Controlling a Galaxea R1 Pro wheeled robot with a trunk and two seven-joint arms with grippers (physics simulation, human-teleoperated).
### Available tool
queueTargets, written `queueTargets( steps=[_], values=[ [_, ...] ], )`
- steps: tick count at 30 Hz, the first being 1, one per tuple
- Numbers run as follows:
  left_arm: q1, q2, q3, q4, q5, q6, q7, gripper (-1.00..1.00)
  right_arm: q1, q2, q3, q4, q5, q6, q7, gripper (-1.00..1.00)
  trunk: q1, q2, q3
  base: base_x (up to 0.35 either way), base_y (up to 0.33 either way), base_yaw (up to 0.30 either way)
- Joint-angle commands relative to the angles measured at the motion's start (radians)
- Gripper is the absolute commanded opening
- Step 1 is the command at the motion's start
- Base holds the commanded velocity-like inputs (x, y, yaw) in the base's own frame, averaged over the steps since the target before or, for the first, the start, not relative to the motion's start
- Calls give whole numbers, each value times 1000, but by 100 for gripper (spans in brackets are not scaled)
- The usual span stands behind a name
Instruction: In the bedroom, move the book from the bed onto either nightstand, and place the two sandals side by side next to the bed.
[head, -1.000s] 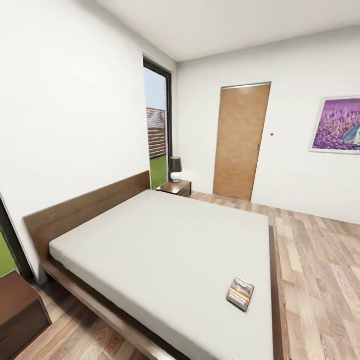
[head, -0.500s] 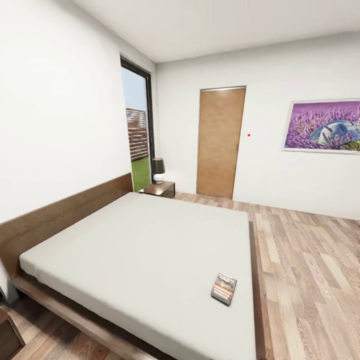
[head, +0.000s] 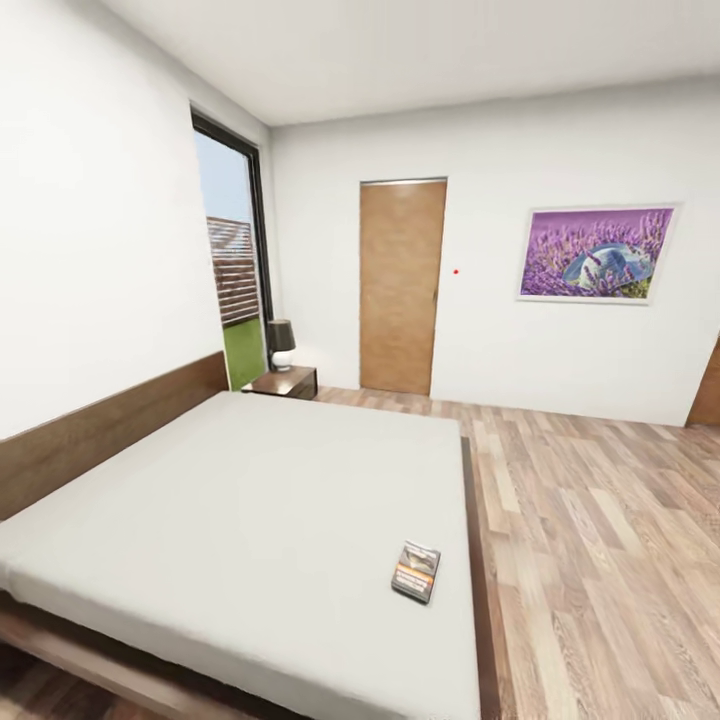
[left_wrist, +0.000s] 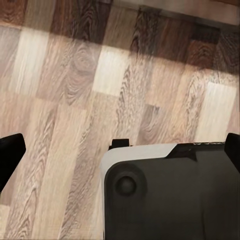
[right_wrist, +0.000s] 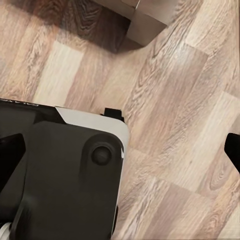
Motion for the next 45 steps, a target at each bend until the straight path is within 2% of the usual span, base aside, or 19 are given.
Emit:
queueTargets(
  steps=[1,27,45],
  values=[
    [0,0,-8,1,5,-3,4,100,-1,0,8,2,-10,-1,2,100,0,-1,0,0,0,-251],
    [0,1,-8,1,5,-3,5,100,-1,-1,8,1,-13,-1,2,100,0,-1,4,0,0,-249],
    [0,1,-8,1,6,-3,5,100,-1,2,8,0,-9,-1,2,100,0,-1,1,0,0,-50]
  ],
)
